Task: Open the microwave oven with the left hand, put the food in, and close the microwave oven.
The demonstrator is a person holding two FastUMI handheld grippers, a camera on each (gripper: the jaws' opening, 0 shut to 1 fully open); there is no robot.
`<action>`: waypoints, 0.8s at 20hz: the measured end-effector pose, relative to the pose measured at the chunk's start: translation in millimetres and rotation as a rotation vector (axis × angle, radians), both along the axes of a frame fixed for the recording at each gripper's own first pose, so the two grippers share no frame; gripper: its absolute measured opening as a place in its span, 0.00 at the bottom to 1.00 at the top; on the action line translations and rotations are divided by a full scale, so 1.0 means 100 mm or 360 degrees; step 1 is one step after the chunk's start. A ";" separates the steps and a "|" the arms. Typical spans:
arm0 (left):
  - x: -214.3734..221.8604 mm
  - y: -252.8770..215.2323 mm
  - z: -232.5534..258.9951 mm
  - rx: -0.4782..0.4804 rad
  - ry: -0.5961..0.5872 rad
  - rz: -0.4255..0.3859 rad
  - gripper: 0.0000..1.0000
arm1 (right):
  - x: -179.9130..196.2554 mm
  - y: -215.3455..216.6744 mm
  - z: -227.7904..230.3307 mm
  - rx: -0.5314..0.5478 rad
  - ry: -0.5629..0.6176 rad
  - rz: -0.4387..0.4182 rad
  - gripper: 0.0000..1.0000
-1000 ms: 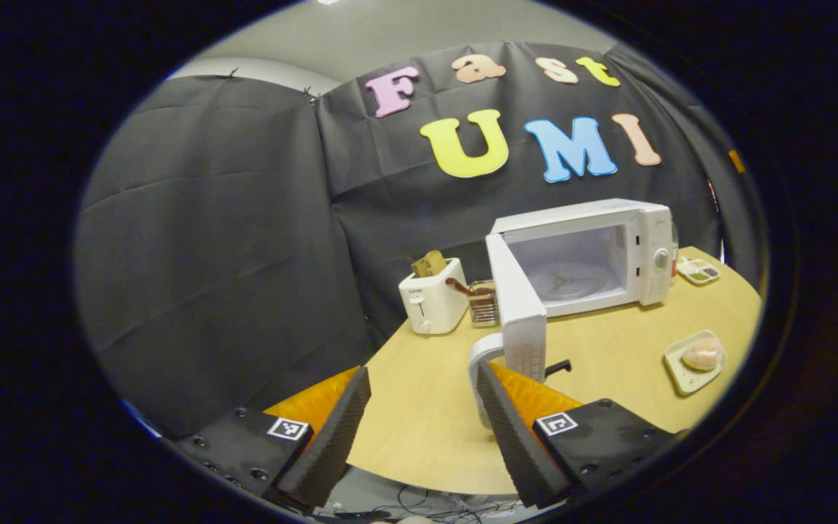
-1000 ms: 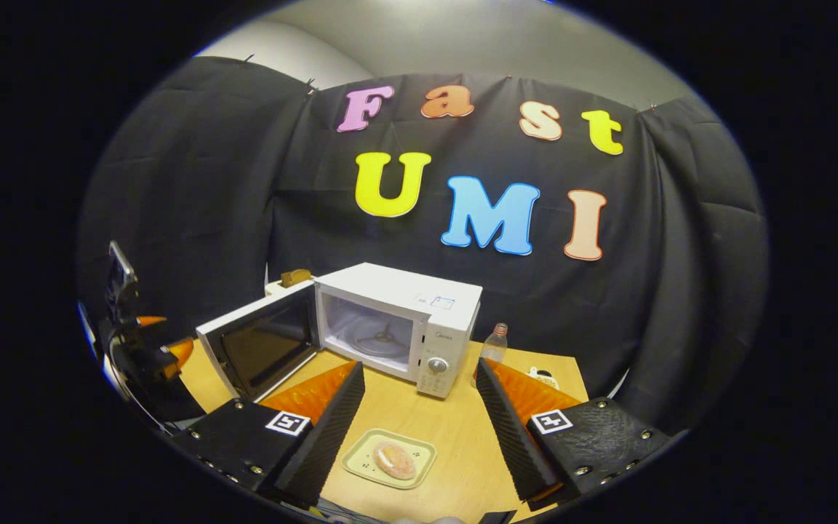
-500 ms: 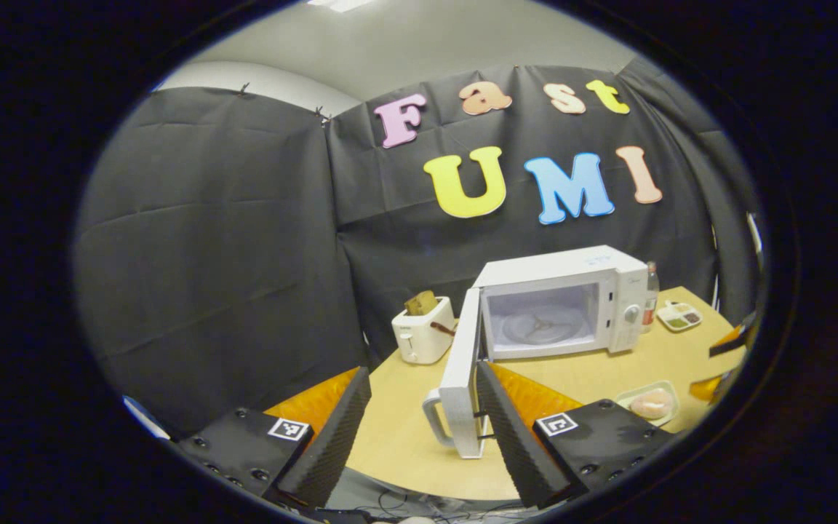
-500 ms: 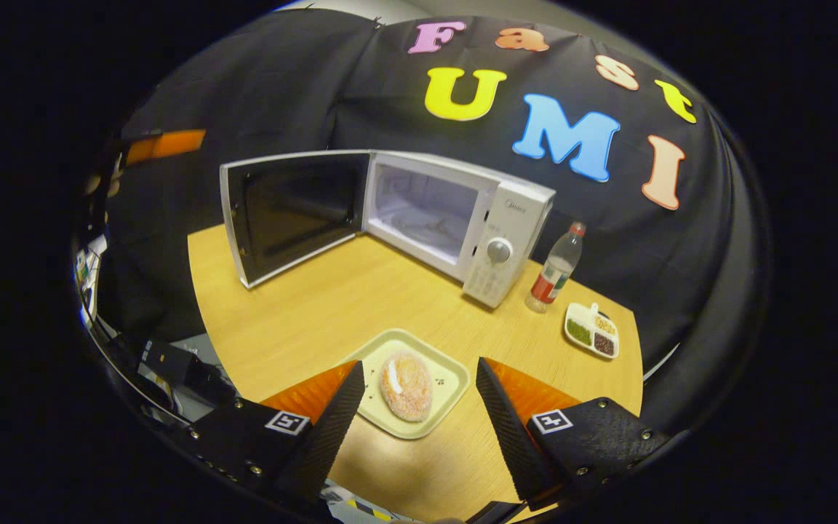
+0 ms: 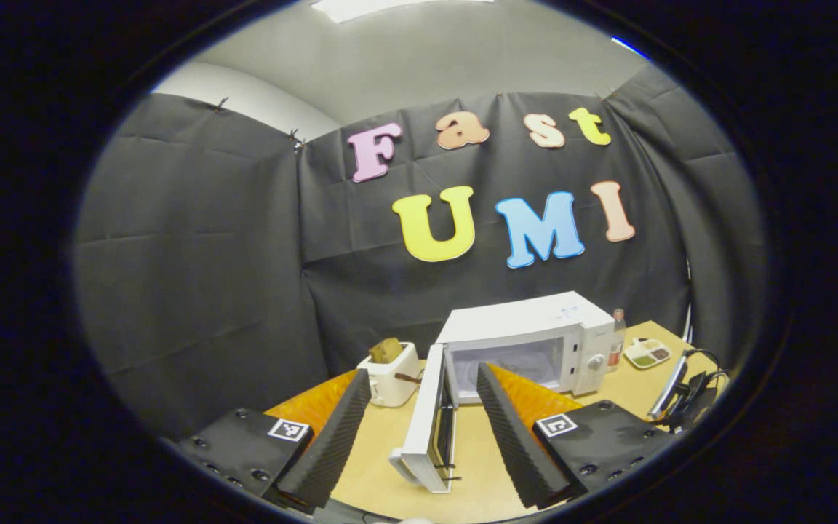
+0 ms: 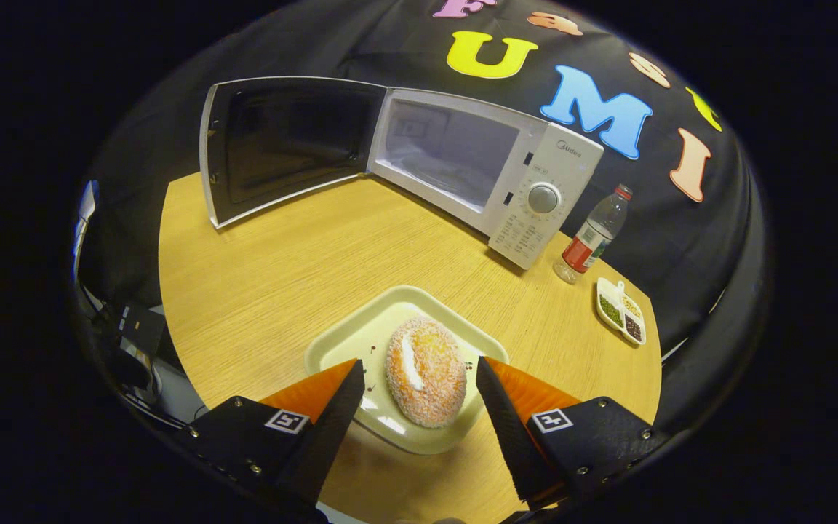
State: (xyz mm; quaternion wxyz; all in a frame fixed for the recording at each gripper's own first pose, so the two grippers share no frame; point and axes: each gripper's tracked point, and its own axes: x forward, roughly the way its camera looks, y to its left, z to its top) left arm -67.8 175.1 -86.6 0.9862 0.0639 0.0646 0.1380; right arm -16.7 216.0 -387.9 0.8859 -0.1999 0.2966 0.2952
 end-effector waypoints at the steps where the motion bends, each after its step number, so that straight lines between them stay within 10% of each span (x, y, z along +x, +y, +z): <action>1: 0.04 0.02 -0.03 -0.0001 0.0005 -0.0018 0.98 | 0.06 0.02 -0.06 -0.0017 0.0007 -0.0011 0.95; 7: 0.28 0.13 -0.11 -0.0019 0.0009 -0.0082 0.94 | 0.17 0.01 -0.28 -0.0050 0.0134 -0.0082 0.95; 16: 0.53 0.23 -0.24 -0.0030 0.0048 -0.0175 1.00 | 0.30 0.15 -0.01 0.0174 0.0332 -0.0167 0.65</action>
